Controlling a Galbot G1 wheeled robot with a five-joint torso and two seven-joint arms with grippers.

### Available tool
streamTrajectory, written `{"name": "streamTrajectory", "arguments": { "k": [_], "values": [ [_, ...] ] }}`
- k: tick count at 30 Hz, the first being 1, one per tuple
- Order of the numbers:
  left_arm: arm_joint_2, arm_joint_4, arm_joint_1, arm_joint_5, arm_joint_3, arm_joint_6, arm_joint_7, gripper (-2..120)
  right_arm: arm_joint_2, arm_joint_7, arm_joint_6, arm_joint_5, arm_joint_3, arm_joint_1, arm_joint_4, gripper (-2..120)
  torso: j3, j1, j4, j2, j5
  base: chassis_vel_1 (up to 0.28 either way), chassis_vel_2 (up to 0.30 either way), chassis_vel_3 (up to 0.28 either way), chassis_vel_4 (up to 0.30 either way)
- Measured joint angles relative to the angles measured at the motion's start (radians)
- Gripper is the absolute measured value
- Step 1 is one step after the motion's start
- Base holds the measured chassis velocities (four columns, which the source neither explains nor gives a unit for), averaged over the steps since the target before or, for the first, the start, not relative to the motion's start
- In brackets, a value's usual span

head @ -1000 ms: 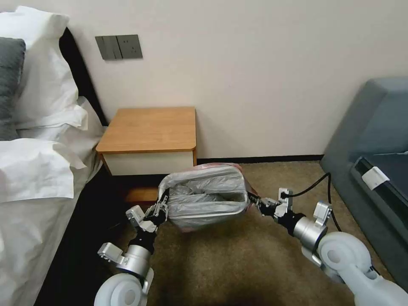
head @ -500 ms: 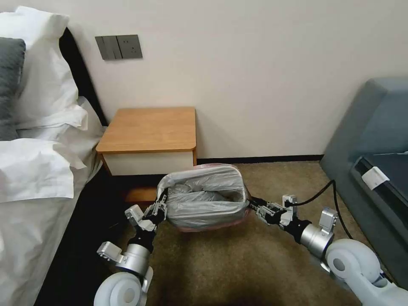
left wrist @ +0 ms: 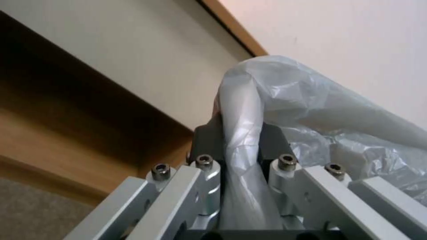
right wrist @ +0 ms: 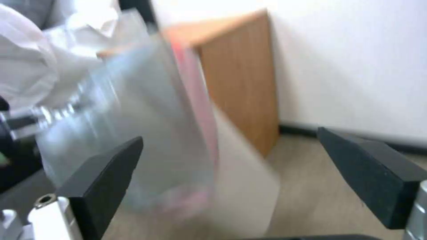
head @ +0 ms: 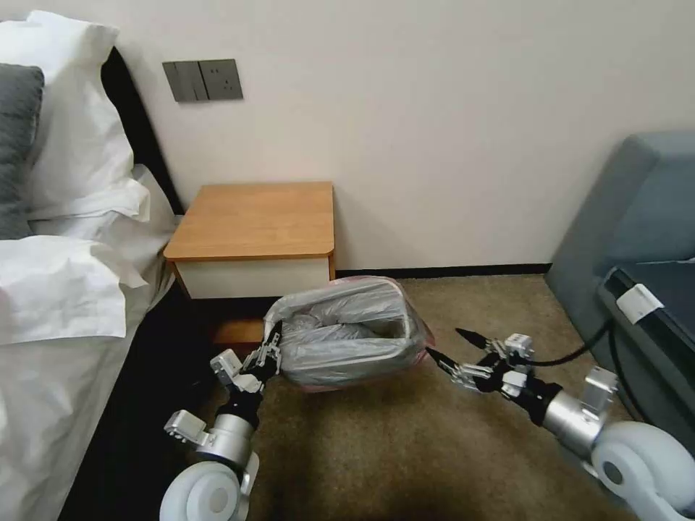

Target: Pick up the garbage bag from the table and place it over the trash can.

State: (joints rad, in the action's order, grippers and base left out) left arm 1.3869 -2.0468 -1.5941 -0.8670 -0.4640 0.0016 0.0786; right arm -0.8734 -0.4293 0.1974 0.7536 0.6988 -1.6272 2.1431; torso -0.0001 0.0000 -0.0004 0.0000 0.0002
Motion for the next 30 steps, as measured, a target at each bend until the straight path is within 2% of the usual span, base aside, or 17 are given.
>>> {"name": "streamTrajectory", "arguments": {
  "k": [1, 4, 5, 9, 11, 13, 14, 15, 16, 18, 19, 21, 22, 24, 25, 29, 30],
  "values": [
    [0.0, 0.0, 0.0, 0.0, 0.0, 0.0, 0.0, 9, 0.0, 0.0, 0.0, 0.0, 0.0, 0.0, 0.0, 100, 0.0, 0.0, 0.0, 0.0, 0.0, 0.0, 0.0, 0.0, 0.0],
    [0.002, 0.015, -0.004, 0.081, 0.015, -0.025, 0.016, 9, 0.095, 0.053, 0.01, 0.018, 0.012, 0.064, 0.115, 97, 0.0, 0.0, 0.0006, 0.0, -0.0004, 0.0, 0.0, 0.0, 0.0],
    [0.002, 0.015, -0.004, 0.081, 0.015, -0.025, 0.016, 9, 0.095, 0.053, 0.01, 0.018, 0.012, 0.064, 0.115, 97, 0.0, 0.0, 0.0006, 0.0, -0.0004, 0.0, 0.0, 0.0, 0.0],
    [0.007, 0.016, -0.005, 0.173, 0.035, -0.047, 0.025, 9, 0.225, 0.124, 0.042, 0.063, -0.061, 0.176, 0.201, 80, 0.0, 0.0, 0.0007, 0.0, -0.0003, 0.0, 0.0, 0.0, 0.0],
    [0.009, 0.016, -0.005, 0.192, 0.039, -0.051, 0.025, 9, 0.25, 0.132, 0.055, 0.074, -0.082, 0.198, 0.211, 76, 0.0, 0.0, 0.0007, 0.0, -0.0004, 0.0, 0.0, 0.0, 0.0],
    [0.014, 0.013, -0.003, 0.238, 0.045, -0.059, 0.025, 9, 0.32, 0.15, 0.11, 0.083, -0.176, 0.294, 0.223, 67, 0.0, 0.0, 0.0002, 0.0, -0.0003, 0.0, 0.0, 0.0, 0.0],
    [0.018, 0.012, -0.001, 0.267, 0.049, -0.066, 0.026, 9, 0.354, 0.152, 0.141, 0.057, -0.285, 0.403, 0.217, 60, 0.0, 0.0, 0.0002, 0.0, -0.0002, 0.0, 0.0, 0.0, 0.0],
    [0.018, 0.012, -0.001, 0.267, 0.049, -0.066, 0.026, 9, 0.354, 0.152, 0.141, 0.057, -0.285, 0.403, 0.217, 60, 0.0, 0.0, 0.0002, 0.0, -0.0002, 0.0, 0.0, 0.0, 0.0],
    [0.022, 0.012, 0.001, 0.301, 0.052, -0.076, 0.027, 9, 0.37, 0.139, 0.16, 0.006, -0.424, 0.527, 0.192, 55, 0.0, 0.0, 0.0005, 0.0, -0.0003, 0.0, 0.0, 0.0, 0.0],
    [0.026, 0.011, 0.001, 0.352, 0.056, -0.089, 0.031, 9, 0.354, 0.117, 0.191, -0.083, -0.656, 0.732, 0.141, 46, 0.0, 0.0, 0.0003, 0.0, -0.0001, 0.0, 0.0, 0.0, 0.0],
    [0.026, 0.011, 0.001, 0.352, 0.056, -0.089, 0.031, 9, 0.354, 0.117, 0.191, -0.083, -0.656, 0.732, 0.141, 46, 0.0, 0.0, 0.0003, 0.0, -0.0001, 0.0, 0.0, 0.0, 0.0],
    [0.029, 0.01, -0.001, 0.378, 0.056, -0.097, 0.034, 9, 0.308, 0.096, 0.222, -0.167, -0.829, 0.872, 0.085, 36, 0.0, 0.0, 0.0004, 0.0, -0.0001, 0.0, 0.0, 0.0, 0.0],
    [0.029, 0.01, -0.001, 0.378, 0.056, -0.097, 0.034, 9, 0.308, 0.096, 0.222, -0.167, -0.829, 0.872, 0.085, 36, 0.0, 0.0, 0.0004, 0.0, -0.0001, 0.0, 0.0, 0.0, 0.0],
    [0.029, 0.01, -0.003, 0.394, 0.056, -0.103, 0.039, 9, 0.254, 0.087, 0.26, -0.233, -0.926, 0.956, 0.038, 24, 0.0, 0.0, 0.0004, 0.0, -0.0002, 0.0, 0.0, 0.0, 0.0],
    [0.029, 0.01, -0.003, 0.394, 0.056, -0.103, 0.039, 9, 0.254, 0.087, 0.26, -0.233, -0.926, 0.956, 0.038, 24, 0.0, 0.0, 0.0004, 0.0, -0.0002, 0.0, 0.0, 0.0, 0.0],
    [0.029, 0.007, -0.004, 0.405, 0.057, -0.109, 0.043, 9, 0.188, 0.097, 0.364, -0.254, -1.045, 1.052, -0.02, 6, 0.0, 0.0, 0.0004, 0.0, -0.0003, 0.0, 0.0, 0.0, 0.0],
    [0.029, 0.007, -0.004, 0.405, 0.057, -0.109, 0.043, 9, 0.188, 0.097, 0.364, -0.254, -1.045, 1.052, -0.02, 6, 0.0, 0.0, 0.0004, 0.0, -0.0003, 0.0, 0.0, 0.0, 0.0]
  ]
}}
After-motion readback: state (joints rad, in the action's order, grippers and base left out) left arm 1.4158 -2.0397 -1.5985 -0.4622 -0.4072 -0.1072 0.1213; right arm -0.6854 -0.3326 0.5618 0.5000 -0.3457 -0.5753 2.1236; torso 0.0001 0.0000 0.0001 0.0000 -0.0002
